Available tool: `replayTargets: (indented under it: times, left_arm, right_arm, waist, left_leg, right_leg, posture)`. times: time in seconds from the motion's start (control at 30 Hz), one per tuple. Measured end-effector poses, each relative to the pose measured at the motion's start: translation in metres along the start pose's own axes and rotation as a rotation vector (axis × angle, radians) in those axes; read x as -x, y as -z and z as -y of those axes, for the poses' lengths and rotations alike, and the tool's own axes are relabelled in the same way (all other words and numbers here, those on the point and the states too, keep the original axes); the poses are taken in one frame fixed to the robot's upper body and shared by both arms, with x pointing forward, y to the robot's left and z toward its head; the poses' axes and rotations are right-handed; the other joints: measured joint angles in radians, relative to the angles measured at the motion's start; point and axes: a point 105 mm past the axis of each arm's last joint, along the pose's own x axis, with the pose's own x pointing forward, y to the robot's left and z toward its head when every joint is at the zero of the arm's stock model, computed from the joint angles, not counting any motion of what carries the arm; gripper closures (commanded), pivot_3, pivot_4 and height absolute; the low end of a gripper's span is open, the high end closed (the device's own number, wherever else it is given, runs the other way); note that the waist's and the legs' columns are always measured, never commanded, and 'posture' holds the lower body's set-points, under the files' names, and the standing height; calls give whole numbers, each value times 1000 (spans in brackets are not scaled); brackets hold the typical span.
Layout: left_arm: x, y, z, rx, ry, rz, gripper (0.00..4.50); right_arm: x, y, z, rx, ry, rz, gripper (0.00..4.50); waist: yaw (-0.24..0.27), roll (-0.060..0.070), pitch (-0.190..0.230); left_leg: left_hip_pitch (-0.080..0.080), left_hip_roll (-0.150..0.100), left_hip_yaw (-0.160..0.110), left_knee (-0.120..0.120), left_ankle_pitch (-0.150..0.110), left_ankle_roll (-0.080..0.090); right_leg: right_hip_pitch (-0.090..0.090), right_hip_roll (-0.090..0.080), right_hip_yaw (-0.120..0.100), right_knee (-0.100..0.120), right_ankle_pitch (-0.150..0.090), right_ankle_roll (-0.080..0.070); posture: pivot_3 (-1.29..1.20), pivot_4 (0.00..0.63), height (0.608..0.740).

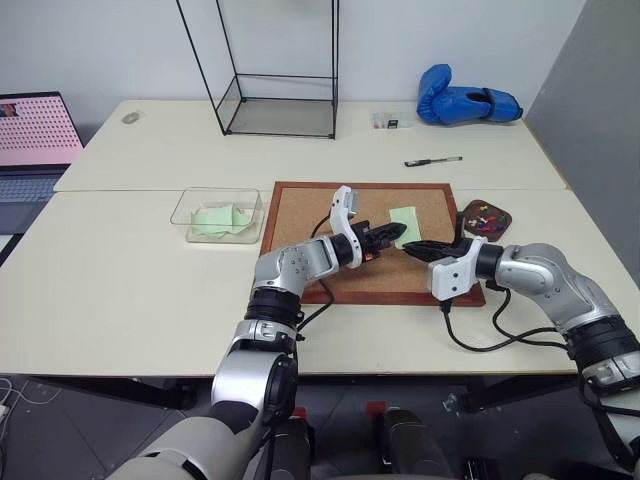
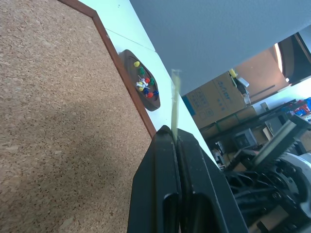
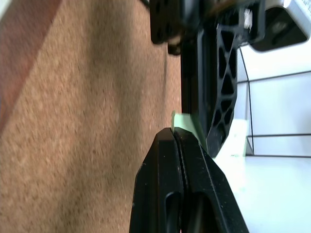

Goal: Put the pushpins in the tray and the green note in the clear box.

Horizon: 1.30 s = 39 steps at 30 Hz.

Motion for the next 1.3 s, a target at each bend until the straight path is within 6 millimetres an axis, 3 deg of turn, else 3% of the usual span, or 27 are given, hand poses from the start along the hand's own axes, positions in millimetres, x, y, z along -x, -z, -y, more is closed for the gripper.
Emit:
replayTargets:
  times: [0.43, 0.53, 0.67, 0.73, 0.9, 1.0, 1.13, 1.3]
  left_arm:
    - [10, -21, 3, -56, -21, 89, 4500]
    - [21, -25, 0, -87, -38, 117, 4500]
    - [48, -41, 4, -199, -78, 178, 4500]
    - [71, -54, 9, -329, -125, 209, 4500]
    - [124, -86, 16, -704, -330, 209, 4500]
    - [138, -98, 18, -778, -398, 235, 4500]
    - [183, -107, -6, -883, -618, 151, 4500]
    - [212, -117, -26, -1002, -761, 79, 4500]
  right_arm:
    - [7, -2, -2, -104, 23, 3, 1372]
    - [12, -3, 0, -208, 61, 4, 805]
    - [11, -13, 6, -490, 151, 52, 74]
    - [10, -23, 16, -645, 187, 93, 74]
    - [7, -46, 36, -839, 189, 184, 74]
    - [4, -53, 41, -887, 164, 201, 74]
    - [1, -67, 55, -977, 107, 272, 74]
    - [-1, -75, 57, -1057, 38, 304, 74]
  waist:
    - [0, 0, 0]
    - [-1, 0, 0]
    - [-2, 0, 0]
    - [-3, 0, 1]
    - [1, 0, 1]
    - [7, 0, 1]
    - [-2, -1, 2]
    - [2, -1, 2]
  left_leg:
    - [0, 0, 0, 0, 0, 0]
    - [0, 1, 0, 0, 0, 0]
    - [0, 1, -1, 0, 0, 0]
    - [0, 2, -1, 0, 0, 0]
    - [0, 2, -1, 0, 0, 0]
    - [0, 1, -2, 0, 0, 0]
    - [-1, 2, -2, -1, 0, 0]
    - [-1, 2, -2, -1, 0, 0]
  right_leg:
    - [0, 0, 0, 0, 0, 0]
    - [0, 0, 0, 0, 0, 0]
    - [0, 1, 0, 1, 0, 0]
    - [0, 1, 1, 2, 0, 0]
    - [0, 1, -1, 1, 0, 0]
    - [0, 0, -1, 0, 0, 0]
    - [-2, 1, -1, 1, -1, -1]
    - [-2, 1, -2, 0, -1, -2]
  posture:
    - [0, 150, 740]
    - [0, 150, 740]
    - [0, 150, 740]
    - [0, 150, 740]
    - [0, 150, 740]
    - [0, 150, 740]
    - [0, 150, 740]
    - [0, 150, 740]
